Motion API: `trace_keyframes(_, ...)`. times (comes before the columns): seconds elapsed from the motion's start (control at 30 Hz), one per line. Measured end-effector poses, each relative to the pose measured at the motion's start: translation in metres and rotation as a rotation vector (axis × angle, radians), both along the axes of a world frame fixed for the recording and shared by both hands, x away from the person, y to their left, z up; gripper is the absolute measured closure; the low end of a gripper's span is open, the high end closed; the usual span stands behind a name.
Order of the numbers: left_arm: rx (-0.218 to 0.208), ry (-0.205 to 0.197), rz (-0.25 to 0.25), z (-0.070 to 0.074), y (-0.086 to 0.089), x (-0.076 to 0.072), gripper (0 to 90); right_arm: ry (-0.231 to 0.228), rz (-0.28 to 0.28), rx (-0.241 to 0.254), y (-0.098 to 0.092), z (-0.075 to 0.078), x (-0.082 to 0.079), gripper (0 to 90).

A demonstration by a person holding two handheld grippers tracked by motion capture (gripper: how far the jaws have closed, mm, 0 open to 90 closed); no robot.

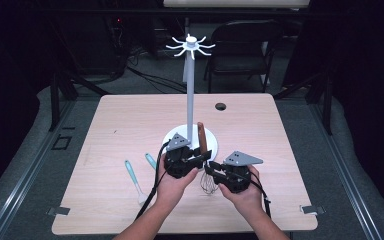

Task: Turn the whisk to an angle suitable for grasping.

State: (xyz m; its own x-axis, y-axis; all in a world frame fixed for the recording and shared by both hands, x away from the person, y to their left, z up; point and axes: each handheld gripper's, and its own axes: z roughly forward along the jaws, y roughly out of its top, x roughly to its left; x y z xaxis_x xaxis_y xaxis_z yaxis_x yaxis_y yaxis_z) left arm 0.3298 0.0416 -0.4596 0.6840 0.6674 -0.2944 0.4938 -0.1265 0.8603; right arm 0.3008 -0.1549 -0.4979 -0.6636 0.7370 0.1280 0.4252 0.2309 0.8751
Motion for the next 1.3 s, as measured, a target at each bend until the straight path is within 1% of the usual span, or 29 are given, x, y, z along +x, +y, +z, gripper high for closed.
trace_keyframes(0.13, 0.042, -0.020, 0.020, 0.007, 0.007, 0.004, 68.6, 0.001, -0.009, -0.006, -0.002, 0.000, 0.000, 69.5)
trace_keyframes(0.2, 0.040, -0.024, 0.033, 0.012, 0.012, 0.005, 68.6, 0.004, -0.011, -0.012, -0.003, 0.000, 0.001, 69.6)
trace_keyframes(0.3, 0.060, -0.036, 0.049, 0.019, 0.018, 0.008, 68.6, 0.005, -0.019, -0.029, -0.004, -0.001, 0.002, 69.3)
trace_keyframes(0.33, 0.059, -0.041, 0.059, 0.022, 0.019, 0.009, 68.6, 0.008, -0.021, -0.035, -0.004, -0.002, 0.002, 69.2)
trace_keyframes(0.43, 0.078, -0.054, 0.070, 0.031, 0.024, 0.012, 68.6, 0.015, -0.029, -0.067, -0.006, -0.006, 0.004, 69.1)
trace_keyframes(0.53, 0.103, -0.071, 0.088, 0.041, 0.028, 0.016, 68.6, 0.021, -0.036, -0.068, -0.007, -0.009, 0.005, 68.9)
trace_keyframes(0.6, 0.129, -0.088, 0.095, 0.049, 0.031, 0.019, 68.6, 0.023, -0.043, -0.068, -0.009, -0.010, 0.005, 68.8)
trace_keyframes(0.63, 0.135, -0.097, 0.102, 0.053, 0.032, 0.021, 68.6, 0.025, -0.047, -0.067, -0.010, -0.010, 0.006, 68.8)
trace_keyframes(0.67, 0.143, -0.104, 0.108, 0.058, 0.034, 0.022, 68.6, 0.030, -0.049, -0.078, -0.011, -0.010, 0.006, 68.6)
trace_keyframes(0.7, 0.147, -0.112, 0.119, 0.063, 0.035, 0.023, 68.6, 0.030, -0.051, -0.070, -0.011, -0.011, 0.006, 68.4)
trace_keyframes(0.83, 0.158, -0.145, 0.145, 0.083, 0.039, 0.029, 68.6, 0.036, -0.058, -0.086, -0.015, -0.013, 0.007, 68.3)
trace_keyframes(0.87, 0.161, -0.154, 0.150, 0.088, 0.040, 0.031, 68.7, 0.036, -0.064, -0.078, -0.015, -0.014, 0.007, 68.3)
trace_keyframes(1.03, 0.182, -0.193, 0.177, 0.113, 0.041, 0.037, 68.7, 0.041, -0.070, -0.083, -0.017, -0.016, 0.008, 68.2)
trace_keyframes(1.17, 0.197, -0.211, 0.193, 0.127, 0.039, 0.042, 68.7, 0.045, -0.072, -0.082, -0.018, -0.017, 0.009, 68.3)
trace_keyframes(1.23, 0.192, -0.216, 0.196, 0.132, 0.038, 0.044, 68.7, 0.045, -0.071, -0.079, -0.018, -0.018, 0.009, 68.3)
trace_keyframes(1.3, 0.197, -0.225, 0.202, 0.136, 0.037, 0.045, 68.7, 0.051, -0.073, -0.083, -0.018, -0.018, 0.010, 68.4)
